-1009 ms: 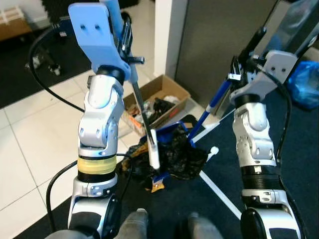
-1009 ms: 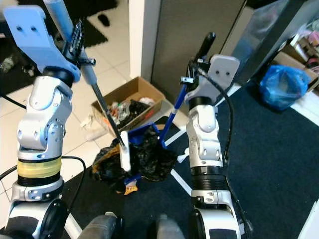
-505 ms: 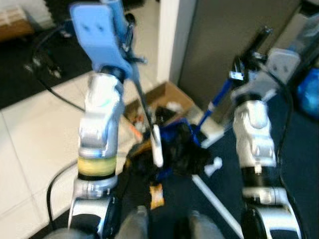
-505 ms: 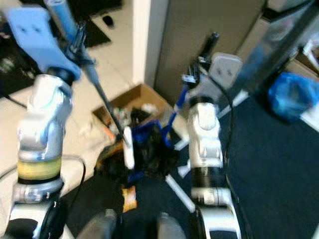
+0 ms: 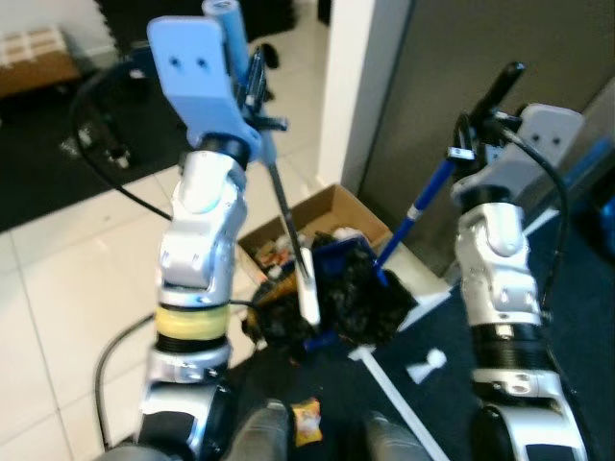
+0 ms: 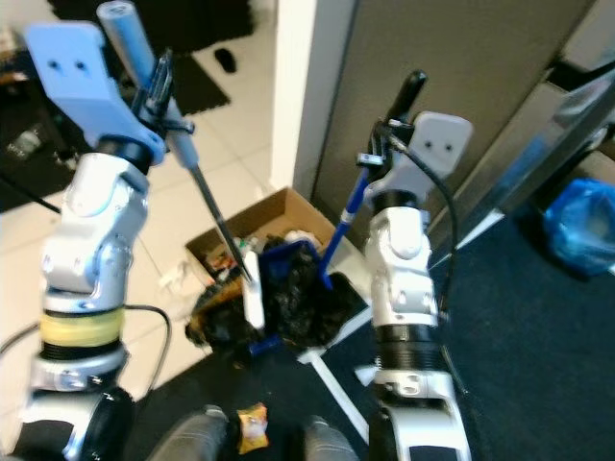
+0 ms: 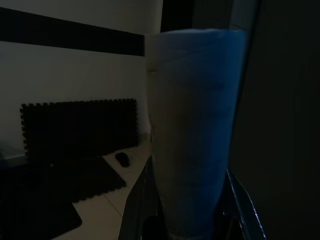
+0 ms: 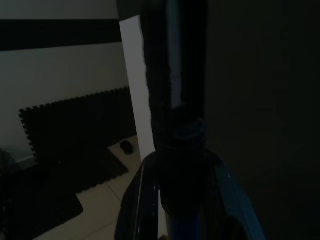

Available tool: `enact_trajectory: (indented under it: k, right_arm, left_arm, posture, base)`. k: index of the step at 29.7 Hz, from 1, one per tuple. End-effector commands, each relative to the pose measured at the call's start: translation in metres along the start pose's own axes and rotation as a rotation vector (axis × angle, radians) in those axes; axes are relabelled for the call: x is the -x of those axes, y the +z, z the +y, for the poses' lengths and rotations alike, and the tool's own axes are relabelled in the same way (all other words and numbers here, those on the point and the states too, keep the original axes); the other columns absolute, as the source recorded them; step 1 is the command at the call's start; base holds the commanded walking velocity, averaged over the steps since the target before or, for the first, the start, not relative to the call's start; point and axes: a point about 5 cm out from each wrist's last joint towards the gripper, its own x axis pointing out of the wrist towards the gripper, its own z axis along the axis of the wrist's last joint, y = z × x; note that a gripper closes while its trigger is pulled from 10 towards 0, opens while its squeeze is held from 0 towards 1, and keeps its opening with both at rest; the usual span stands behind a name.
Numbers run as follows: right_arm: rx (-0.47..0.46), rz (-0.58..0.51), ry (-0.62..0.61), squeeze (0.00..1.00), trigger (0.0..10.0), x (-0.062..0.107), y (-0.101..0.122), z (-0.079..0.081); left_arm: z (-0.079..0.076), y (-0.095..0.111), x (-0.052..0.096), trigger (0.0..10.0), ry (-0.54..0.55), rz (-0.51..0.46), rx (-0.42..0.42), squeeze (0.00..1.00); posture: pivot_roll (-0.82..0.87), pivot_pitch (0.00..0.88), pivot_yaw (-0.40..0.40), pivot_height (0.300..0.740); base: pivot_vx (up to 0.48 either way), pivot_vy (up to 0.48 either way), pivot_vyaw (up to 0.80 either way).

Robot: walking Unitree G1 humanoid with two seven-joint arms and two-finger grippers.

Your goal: Sweep floor

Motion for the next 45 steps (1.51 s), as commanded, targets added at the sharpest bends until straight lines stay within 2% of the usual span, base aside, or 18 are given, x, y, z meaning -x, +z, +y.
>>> enact_trajectory:
  k: [1,6,16,29,39,45]
  right_arm:
    - [-0.02,-0.067,-0.011,0.0,10.0,-0.0006,0.0143,-0.0024]
    - [-0.033,-0.062,-0.029,0.0,10.0,-0.0006,0.0132,-0.0048]
    - [-0.034,-0.06,-0.041,0.0,10.0,-0.0014,0.0132,-0.0069]
    - [-0.023,-0.057,-0.047,0.0,10.0,-0.0015,0.0126,-0.0079]
    - [-0.019,-0.056,-0.048,0.0,10.0,-0.0017,0.0119,-0.0082]
    - [0.024,-0.101,-0.036,0.0,10.0,-0.0008,0.0148,-0.008]
  left_arm:
    - [-0.0048,-0.0003,0.0008,10.0,-0.022,-0.001,-0.001,0.0]
    - [-0.0049,-0.0006,0.0008,10.0,-0.024,0.001,-0.001,0.0]
    - [-0.0055,-0.0013,0.0009,10.0,-0.025,0.003,0.002,0.0]
    - [-0.0067,-0.0024,0.0013,10.0,-0.03,0.009,0.002,0.0]
    - [-0.0075,-0.0033,0.0024,10.0,-0.036,0.005,-0.009,0.0]
    - [-0.0082,-0.0047,0.0046,10.0,-0.055,0.002,-0.038,0.0]
  posture:
    - [0.13,0.103,-0.03,0.74]
    - [0.13,0.103,-0.03,0.74]
    - [0.13,0.102,-0.031,0.74]
    - [0.13,0.098,-0.029,0.74]
    - [0.13,0.104,-0.031,0.74]
    - [0.13,0.104,-0.031,0.74]
  base:
    - [0.48,0.0,0.0]
    - [0.48,0.0,0.0]
    - [0.48,0.0,-0.79]
    - [0.336,0.0,0.0]
    - [0.025,0.0,0.0]
    - [0.0,0.0,0.0]
